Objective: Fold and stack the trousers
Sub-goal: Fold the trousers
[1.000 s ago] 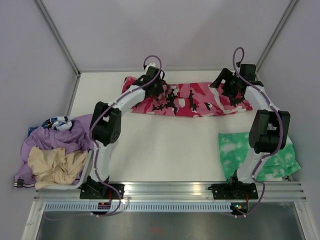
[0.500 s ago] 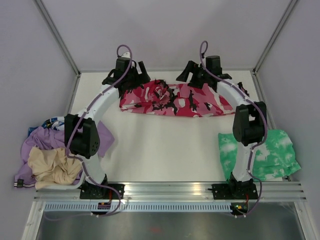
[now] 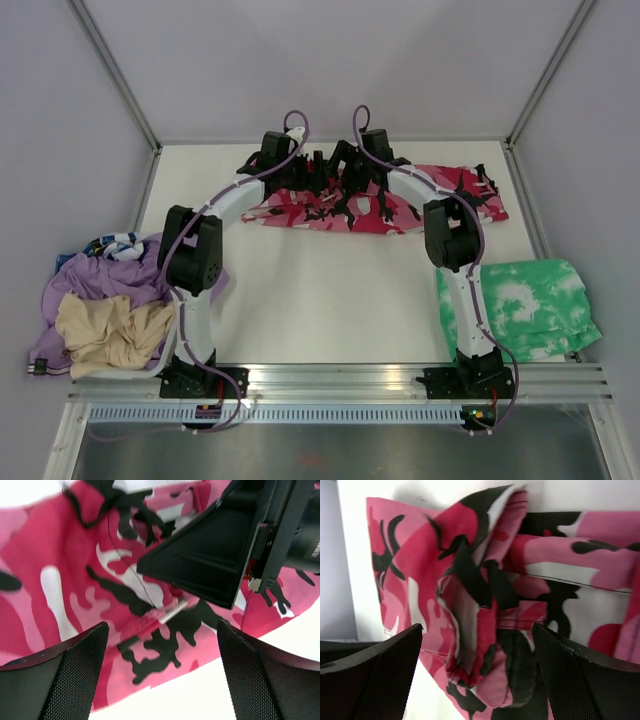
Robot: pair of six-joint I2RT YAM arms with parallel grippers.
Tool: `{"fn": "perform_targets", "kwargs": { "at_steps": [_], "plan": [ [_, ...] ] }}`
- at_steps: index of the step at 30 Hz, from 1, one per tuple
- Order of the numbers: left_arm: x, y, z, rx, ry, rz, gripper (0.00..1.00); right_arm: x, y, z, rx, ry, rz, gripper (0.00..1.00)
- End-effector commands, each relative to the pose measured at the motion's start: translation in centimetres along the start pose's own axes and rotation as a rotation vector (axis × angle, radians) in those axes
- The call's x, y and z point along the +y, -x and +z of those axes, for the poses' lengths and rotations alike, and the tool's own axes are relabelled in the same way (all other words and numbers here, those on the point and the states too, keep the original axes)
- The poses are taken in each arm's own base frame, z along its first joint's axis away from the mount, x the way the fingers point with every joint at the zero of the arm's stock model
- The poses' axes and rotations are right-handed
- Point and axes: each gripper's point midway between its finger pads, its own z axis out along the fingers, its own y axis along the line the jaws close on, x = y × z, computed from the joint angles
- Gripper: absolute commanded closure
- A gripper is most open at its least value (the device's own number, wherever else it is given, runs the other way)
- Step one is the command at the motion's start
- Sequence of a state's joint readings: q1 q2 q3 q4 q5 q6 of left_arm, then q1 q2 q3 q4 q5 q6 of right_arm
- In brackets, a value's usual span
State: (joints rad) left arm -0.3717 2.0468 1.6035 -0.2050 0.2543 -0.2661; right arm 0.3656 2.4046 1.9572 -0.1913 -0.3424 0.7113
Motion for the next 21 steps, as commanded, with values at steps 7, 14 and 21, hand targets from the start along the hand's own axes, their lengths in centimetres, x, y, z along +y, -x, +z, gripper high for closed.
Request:
{"fn": "perform_targets", "kwargs": {
  "at_steps": [7,14,21],
  "plan": [
    [-0.7,0.7,2.3,-0.064,-0.071,0.167,0.09,-1.2,7.8,-3.7,-0.204,-0.082,0.071,0.02],
    [-1.2,-1.2,3.8,-0.02,-0.013,0.26,0.11,-0.6,13.9,-8.1,-0.304,-0.021,0.045,0.03],
    [0.2,-2.7,5.7,0.019,0.057,0.288,0.17,-0.4,11.7,-8.3,-0.227,0.006,0.043,0.04]
  ]
}}
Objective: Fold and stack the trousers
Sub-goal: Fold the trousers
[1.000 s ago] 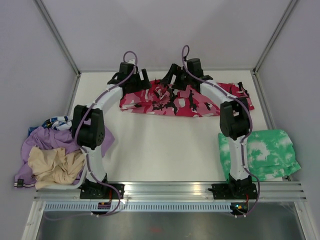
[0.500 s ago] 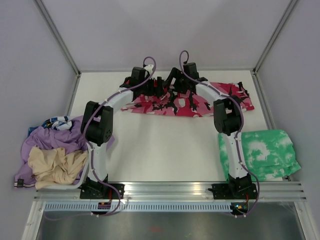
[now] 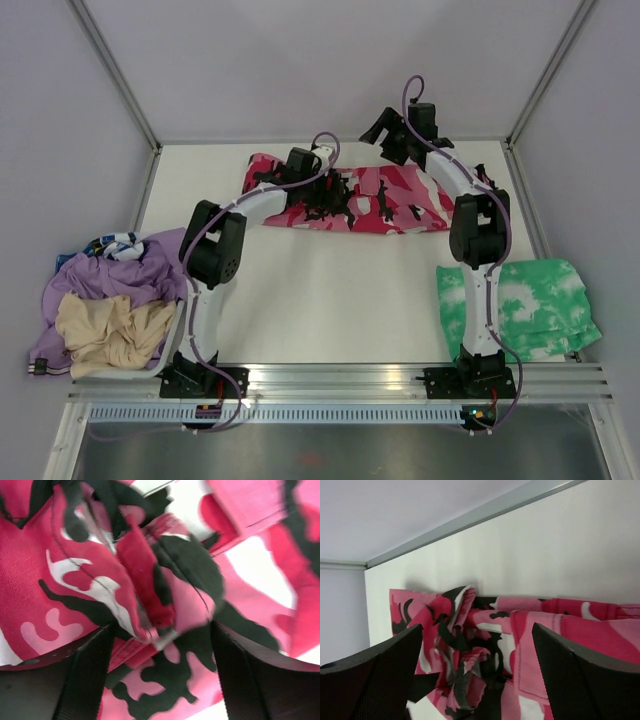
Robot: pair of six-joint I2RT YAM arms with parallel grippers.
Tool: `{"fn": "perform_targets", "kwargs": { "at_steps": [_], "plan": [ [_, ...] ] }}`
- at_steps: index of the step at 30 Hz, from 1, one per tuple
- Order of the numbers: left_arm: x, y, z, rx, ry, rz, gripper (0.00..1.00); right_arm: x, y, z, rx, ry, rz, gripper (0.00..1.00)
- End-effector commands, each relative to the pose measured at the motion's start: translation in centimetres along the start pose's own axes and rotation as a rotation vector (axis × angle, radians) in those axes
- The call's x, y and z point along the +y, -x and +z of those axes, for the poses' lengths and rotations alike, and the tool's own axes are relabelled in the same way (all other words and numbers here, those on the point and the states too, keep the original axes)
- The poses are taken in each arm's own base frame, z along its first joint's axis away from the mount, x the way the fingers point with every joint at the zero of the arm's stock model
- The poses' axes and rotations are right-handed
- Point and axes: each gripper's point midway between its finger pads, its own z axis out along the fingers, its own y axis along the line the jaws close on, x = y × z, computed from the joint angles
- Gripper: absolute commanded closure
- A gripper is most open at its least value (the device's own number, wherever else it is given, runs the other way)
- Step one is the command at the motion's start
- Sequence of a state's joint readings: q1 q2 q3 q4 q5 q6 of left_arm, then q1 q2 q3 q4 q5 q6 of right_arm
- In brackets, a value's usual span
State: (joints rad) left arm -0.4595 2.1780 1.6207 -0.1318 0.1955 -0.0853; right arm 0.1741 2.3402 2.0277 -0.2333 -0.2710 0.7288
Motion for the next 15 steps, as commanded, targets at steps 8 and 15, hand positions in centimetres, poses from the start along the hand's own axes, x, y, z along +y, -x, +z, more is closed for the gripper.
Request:
{"fn": "perform_targets", "kwargs": {
  "at_steps": [8,15],
  "plan": [
    [3.4,2.3,-0.3,-0.036,0.144,-0.015,0.97,7.9,-4.7,-1.4,0.101,0.177,-0.068,0.04],
    [3.2,4.9,-6.5,-0.142,0.061,-0.126,0.98,11.9,-10.6,-0.6,0.215,0.27,-0.013,0.05]
  ]
}}
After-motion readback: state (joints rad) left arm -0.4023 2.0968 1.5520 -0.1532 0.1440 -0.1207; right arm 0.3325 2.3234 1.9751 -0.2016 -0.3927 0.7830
